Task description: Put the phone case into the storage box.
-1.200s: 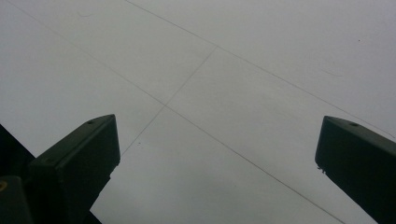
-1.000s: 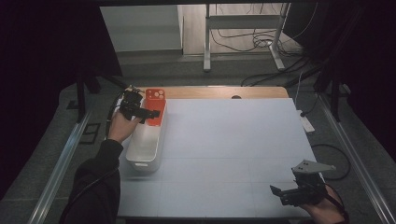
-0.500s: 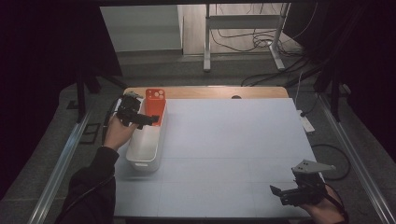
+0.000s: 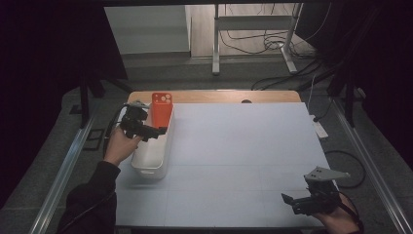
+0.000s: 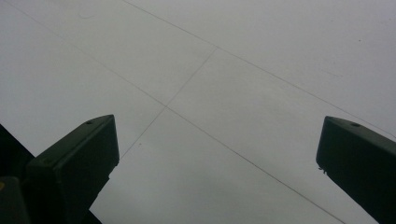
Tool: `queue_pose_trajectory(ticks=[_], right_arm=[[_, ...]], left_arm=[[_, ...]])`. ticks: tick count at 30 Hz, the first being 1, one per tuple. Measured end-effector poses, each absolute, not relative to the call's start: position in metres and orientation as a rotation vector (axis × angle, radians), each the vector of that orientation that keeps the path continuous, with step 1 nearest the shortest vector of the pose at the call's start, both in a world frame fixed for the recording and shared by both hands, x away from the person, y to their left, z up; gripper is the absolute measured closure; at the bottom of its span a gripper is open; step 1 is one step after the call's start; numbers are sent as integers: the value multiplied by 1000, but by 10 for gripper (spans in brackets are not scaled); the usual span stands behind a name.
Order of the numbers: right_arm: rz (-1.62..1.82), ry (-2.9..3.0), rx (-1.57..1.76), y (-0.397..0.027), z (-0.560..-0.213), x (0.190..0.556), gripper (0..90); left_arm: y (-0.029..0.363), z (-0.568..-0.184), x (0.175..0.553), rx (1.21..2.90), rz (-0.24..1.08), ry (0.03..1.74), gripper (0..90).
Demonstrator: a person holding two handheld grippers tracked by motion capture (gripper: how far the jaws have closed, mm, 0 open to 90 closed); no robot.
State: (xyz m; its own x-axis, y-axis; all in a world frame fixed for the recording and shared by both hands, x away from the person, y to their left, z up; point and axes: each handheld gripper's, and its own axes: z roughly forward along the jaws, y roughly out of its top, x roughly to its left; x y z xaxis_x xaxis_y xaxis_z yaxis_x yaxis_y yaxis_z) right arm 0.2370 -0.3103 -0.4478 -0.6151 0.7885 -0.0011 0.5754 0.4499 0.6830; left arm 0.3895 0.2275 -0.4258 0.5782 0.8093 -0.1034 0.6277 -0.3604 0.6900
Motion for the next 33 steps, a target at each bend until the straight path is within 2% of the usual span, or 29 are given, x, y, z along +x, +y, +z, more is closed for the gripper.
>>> queue_pose_trajectory(ticks=[15, 33], right_arm=[[940, 2387, 1165, -310, -448, 237, 0], [939, 2387, 1164, -310, -448, 237, 0]], left_arm=[[223, -429, 360, 2064, 305, 1093, 0], [213, -435, 324, 2103, 358, 1038, 0]])
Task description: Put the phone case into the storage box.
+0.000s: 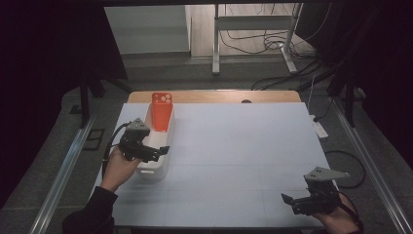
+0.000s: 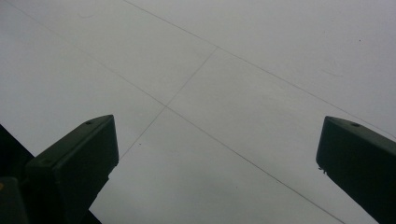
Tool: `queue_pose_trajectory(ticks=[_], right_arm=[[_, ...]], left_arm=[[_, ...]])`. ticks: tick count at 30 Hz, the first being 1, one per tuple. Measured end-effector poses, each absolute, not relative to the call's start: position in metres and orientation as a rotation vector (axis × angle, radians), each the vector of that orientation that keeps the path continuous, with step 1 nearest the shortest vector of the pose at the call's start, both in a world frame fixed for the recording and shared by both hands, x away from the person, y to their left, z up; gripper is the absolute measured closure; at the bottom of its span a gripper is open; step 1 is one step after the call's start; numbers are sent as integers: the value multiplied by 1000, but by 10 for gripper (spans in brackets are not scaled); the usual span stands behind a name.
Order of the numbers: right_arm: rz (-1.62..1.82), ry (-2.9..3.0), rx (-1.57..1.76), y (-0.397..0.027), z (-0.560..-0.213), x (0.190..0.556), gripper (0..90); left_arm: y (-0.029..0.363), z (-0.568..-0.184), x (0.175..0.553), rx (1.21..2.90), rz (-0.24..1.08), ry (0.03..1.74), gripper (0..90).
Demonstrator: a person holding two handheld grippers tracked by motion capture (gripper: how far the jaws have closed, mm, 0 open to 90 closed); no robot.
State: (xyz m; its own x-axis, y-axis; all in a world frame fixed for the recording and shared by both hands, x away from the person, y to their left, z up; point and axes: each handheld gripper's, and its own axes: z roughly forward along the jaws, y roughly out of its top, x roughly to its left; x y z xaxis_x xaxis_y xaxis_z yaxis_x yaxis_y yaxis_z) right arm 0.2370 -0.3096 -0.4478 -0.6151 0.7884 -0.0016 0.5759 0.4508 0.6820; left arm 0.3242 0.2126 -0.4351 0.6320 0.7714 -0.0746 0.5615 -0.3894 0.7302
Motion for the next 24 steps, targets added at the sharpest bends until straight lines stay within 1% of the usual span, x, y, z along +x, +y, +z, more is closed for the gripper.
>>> queue_pose_trajectory(ticks=[6, 24], right_arm=[[939, 2392, 1162, -309, -448, 237, 0], [939, 2391, 1167, -310, -448, 237, 0]], left_arm=[[212, -437, 313, 2106, 381, 1022, 0], [223, -435, 272, 2030, 386, 1020, 0]])
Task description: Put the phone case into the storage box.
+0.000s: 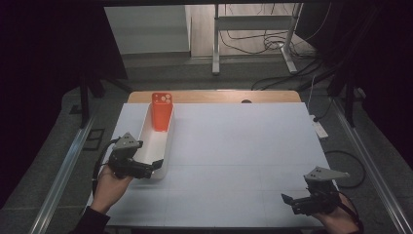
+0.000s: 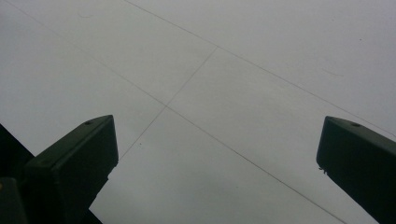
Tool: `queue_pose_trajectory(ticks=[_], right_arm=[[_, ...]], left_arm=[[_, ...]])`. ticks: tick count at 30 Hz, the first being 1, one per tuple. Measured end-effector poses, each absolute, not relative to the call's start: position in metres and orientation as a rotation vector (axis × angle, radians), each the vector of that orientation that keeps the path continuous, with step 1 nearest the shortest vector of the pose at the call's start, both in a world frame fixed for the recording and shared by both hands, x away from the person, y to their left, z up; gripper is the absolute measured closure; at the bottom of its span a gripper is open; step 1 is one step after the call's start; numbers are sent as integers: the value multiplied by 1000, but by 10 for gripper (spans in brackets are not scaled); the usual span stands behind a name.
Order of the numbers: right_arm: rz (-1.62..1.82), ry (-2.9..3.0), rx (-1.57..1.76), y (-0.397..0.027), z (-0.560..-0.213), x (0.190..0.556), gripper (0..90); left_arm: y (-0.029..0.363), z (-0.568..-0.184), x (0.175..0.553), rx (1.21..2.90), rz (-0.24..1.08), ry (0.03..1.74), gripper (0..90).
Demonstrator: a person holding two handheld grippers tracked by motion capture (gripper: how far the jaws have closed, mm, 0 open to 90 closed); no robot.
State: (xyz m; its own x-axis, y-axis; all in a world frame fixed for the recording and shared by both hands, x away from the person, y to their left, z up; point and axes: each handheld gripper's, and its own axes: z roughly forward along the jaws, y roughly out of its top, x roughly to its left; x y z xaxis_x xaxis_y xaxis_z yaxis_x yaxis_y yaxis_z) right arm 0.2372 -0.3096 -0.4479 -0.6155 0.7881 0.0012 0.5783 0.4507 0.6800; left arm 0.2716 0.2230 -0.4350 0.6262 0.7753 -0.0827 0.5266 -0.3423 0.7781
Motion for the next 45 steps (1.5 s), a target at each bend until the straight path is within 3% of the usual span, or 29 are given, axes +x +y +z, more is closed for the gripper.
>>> queue_pose_trajectory(ticks=[45], right_arm=[[932, 2396, 1179, -310, -449, 238, 0]], left_arm=[[246, -457, 196, 2015, 437, 1109, 0]])
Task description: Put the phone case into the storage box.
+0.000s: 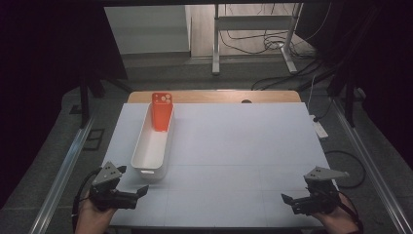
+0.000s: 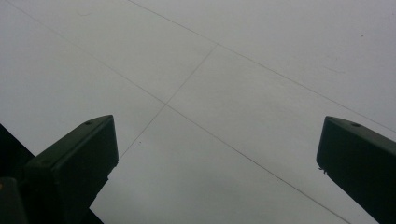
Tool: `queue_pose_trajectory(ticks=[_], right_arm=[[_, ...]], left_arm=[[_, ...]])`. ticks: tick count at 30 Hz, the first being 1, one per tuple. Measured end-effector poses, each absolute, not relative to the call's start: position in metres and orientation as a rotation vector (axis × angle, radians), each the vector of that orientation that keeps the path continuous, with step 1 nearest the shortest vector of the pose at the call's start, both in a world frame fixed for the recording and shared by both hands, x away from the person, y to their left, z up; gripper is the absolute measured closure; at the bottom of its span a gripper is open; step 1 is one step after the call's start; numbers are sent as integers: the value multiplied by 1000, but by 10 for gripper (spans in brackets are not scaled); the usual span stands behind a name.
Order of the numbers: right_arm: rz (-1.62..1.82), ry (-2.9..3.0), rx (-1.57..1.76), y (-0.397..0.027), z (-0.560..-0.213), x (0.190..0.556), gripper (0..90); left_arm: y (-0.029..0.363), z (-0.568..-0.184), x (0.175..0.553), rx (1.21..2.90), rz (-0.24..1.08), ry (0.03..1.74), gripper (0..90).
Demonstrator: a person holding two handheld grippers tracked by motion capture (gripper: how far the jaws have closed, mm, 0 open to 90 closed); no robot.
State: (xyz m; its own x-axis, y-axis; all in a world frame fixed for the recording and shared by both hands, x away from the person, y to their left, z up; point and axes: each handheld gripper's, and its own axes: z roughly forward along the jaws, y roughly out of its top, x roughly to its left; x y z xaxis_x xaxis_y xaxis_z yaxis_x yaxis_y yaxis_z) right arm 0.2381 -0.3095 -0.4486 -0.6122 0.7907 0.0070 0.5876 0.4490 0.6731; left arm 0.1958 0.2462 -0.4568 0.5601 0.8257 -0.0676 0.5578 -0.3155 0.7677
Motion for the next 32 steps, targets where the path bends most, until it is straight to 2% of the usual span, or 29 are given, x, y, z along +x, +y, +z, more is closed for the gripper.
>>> queue_pose_trajectory(ticks=[32], right_arm=[[929, 2393, 1180, -309, -449, 238, 0]], left_arm=[[260, -467, 168, 2023, 473, 1196, 0]])
